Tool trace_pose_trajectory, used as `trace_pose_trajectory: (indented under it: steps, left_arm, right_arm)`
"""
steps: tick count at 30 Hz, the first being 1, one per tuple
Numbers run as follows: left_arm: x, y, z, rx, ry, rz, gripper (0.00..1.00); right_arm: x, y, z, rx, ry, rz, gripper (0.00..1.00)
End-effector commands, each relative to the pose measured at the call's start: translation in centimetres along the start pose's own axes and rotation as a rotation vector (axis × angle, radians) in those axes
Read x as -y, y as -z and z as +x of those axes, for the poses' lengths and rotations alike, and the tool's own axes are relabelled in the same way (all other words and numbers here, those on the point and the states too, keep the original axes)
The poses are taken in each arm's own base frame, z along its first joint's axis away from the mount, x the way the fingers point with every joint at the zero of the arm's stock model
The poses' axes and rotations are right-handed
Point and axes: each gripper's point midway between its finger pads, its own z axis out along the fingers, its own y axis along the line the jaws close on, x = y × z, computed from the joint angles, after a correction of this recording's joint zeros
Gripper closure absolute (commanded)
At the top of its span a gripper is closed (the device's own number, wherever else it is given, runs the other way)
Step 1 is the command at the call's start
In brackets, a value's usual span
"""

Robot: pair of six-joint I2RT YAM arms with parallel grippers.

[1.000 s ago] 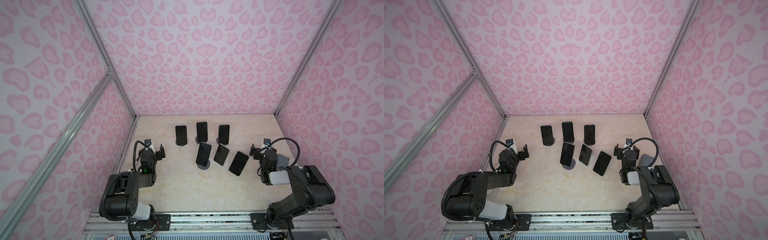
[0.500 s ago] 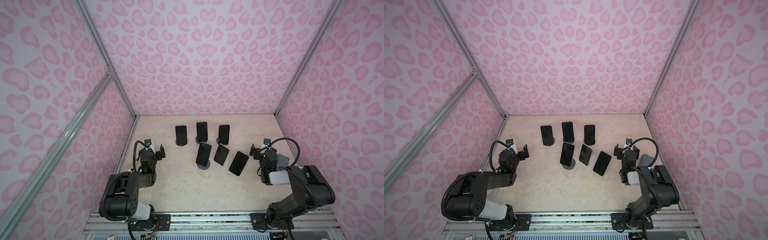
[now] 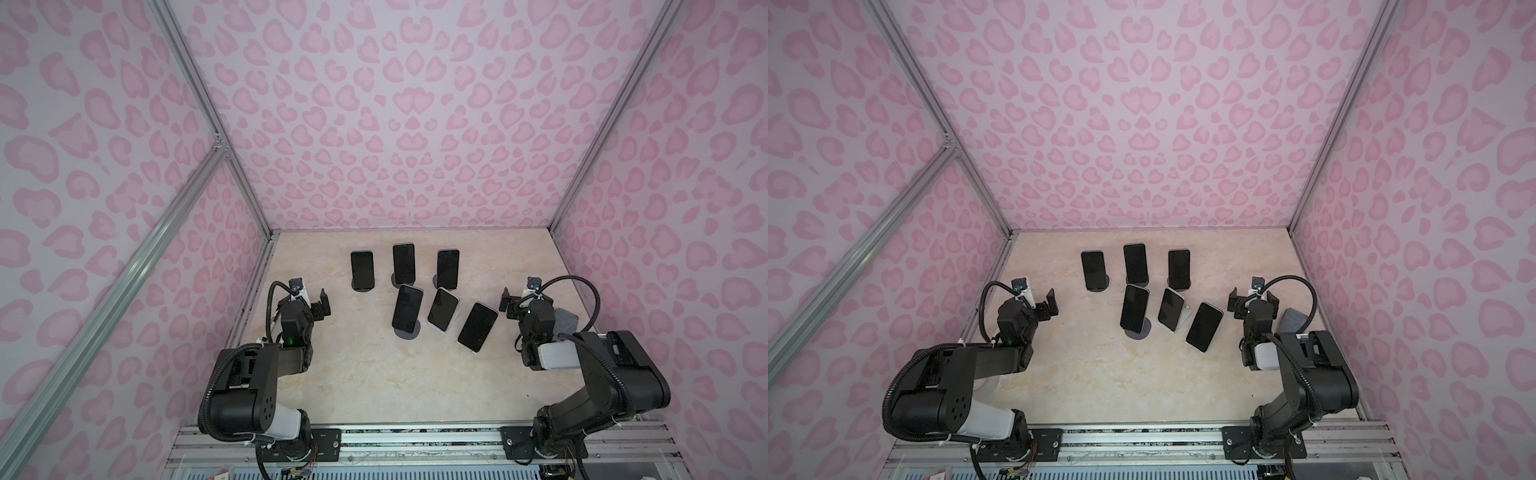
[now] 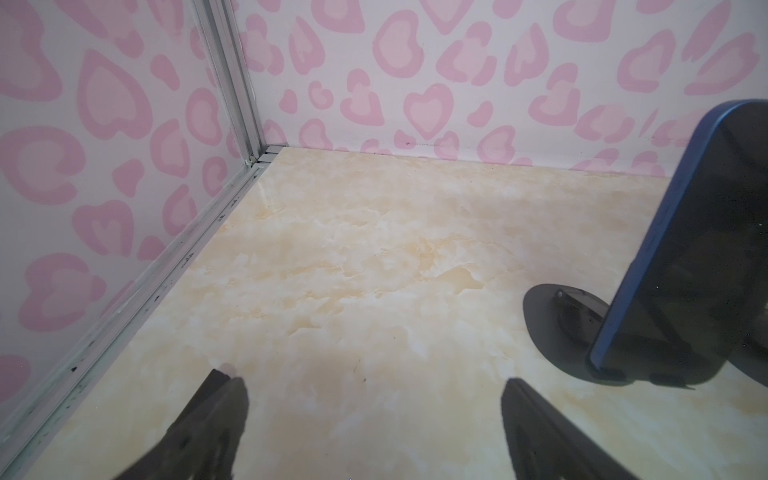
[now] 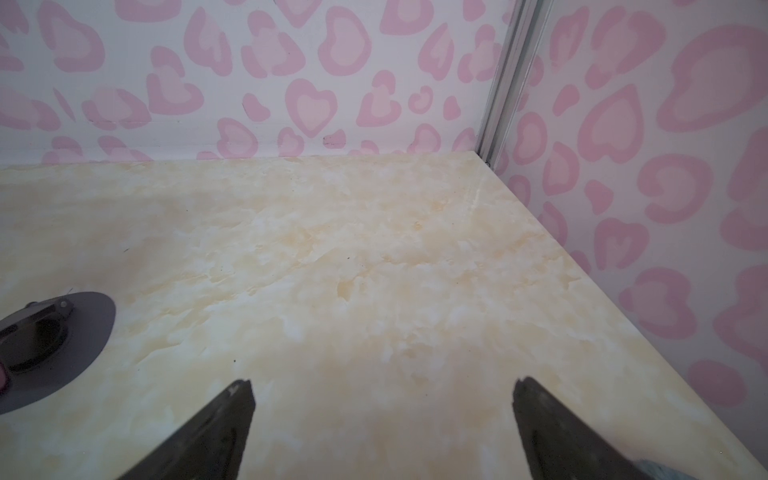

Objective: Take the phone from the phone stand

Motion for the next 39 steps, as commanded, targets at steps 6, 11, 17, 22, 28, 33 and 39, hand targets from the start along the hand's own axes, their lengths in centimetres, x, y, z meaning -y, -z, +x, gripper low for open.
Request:
trace_pose_trajectory:
  steps: [6, 11, 17, 22, 28, 33, 39]
  left_arm:
    - [0.1, 0.0, -0.7, 0.027, 0.0, 0.008, 0.02]
    - [0.2, 0.0, -0.7, 0.025, -0.001, 0.009, 0.02]
    - [0.2, 0.0, -0.7, 0.026, -0.001, 0.009, 0.02]
    - [0.2, 0.0, -0.7, 0.027, 0.0, 0.009, 0.02]
    - [0.3, 0.2, -1.0, 0.036, -0.001, 0.016, 0.02]
    - [0.6, 0.3, -4.0, -0.018, -0.011, 0.023, 0.02]
    - [1.6, 3.9, -11.7, 0.116, 0.116, 0.088, 0.02]
  right_arm:
    - [0.0, -0.1, -0.1, 0.005, 0.001, 0.004, 0.0]
    - [-0.1, 0.1, -0.2, 0.01, 0.01, 0.01, 0.0]
    - [-0.1, 0.1, -0.2, 0.011, 0.01, 0.01, 0.0]
    - [-0.1, 0.0, -0.2, 0.009, 0.008, 0.008, 0.0]
    - [-0.3, 0.2, -0.9, 0.005, 0.023, 0.013, 0.0]
    - [0.6, 0.2, -2.9, -0.028, 0.016, 0.077, 0.0]
    - [1.4, 1.5, -7.5, 0.004, -0.029, 0.114, 0.0]
